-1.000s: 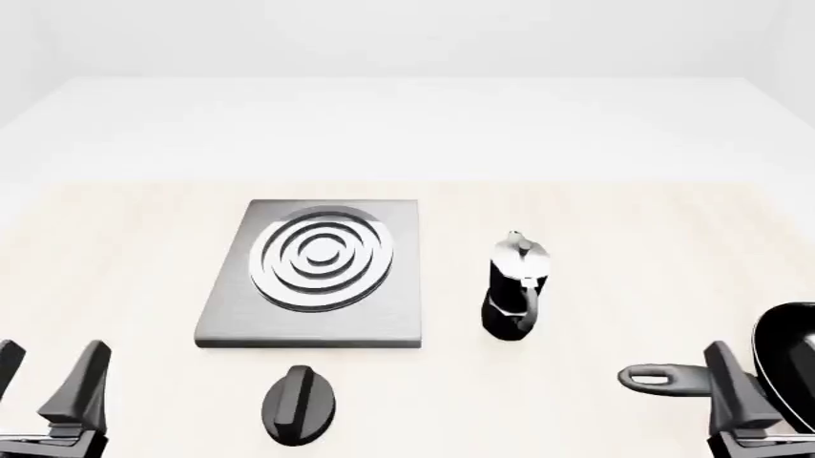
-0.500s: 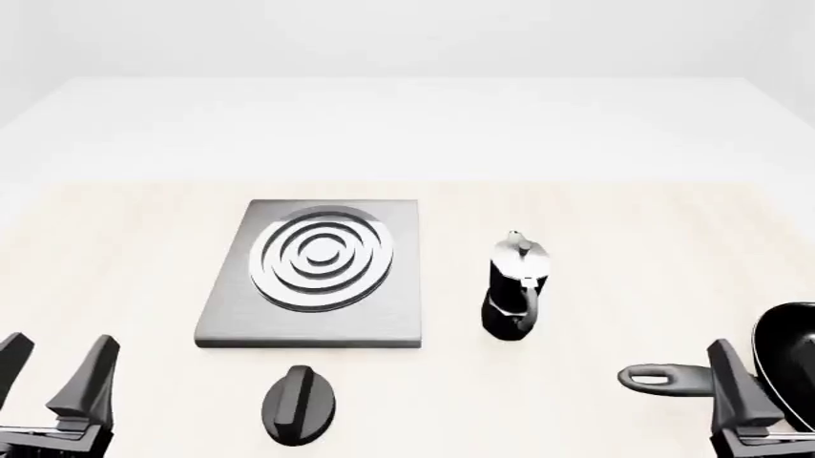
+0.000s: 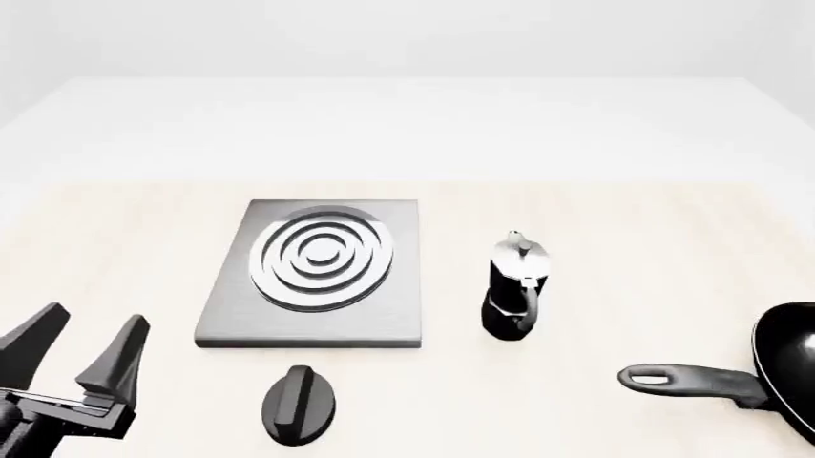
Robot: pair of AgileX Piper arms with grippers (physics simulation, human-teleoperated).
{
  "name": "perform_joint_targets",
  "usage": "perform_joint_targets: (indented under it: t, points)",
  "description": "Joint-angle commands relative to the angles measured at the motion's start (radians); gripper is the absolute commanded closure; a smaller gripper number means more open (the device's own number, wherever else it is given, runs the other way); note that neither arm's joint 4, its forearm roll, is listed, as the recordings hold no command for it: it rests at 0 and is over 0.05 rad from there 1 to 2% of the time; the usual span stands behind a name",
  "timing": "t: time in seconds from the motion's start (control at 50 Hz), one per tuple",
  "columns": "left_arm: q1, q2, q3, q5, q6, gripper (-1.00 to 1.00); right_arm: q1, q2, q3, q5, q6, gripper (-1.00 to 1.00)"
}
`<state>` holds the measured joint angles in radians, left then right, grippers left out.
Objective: Put the frying pan on the stove.
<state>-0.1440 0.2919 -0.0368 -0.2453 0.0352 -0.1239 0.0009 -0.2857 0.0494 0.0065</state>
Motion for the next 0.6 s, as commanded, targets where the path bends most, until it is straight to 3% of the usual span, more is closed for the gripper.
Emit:
perform_joint_targets:
  t: [0.02,0.26,0.36,0.6]
  points:
    - [-0.062,0.12,-0.014,-0.101,0.01,-1.0,-0.012,-0.001,-0.31,0.134,0.023,-1.0]
    - [-0.118,0.235,-0.022,-0.198,0.01,-1.0,-0.001,-0.001,-0.633,0.306,0.044,-1.0]
    - [-0.177,0.358,-0.051,-0.288,0.02,-1.0,-0.013,-0.001,-0.761,0.366,0.047,-1.0]
    - [-0.247,0.484,-0.111,-0.367,0.026,-1.0,-0.11,-0.001,-1.004,0.453,0.136,-1.0]
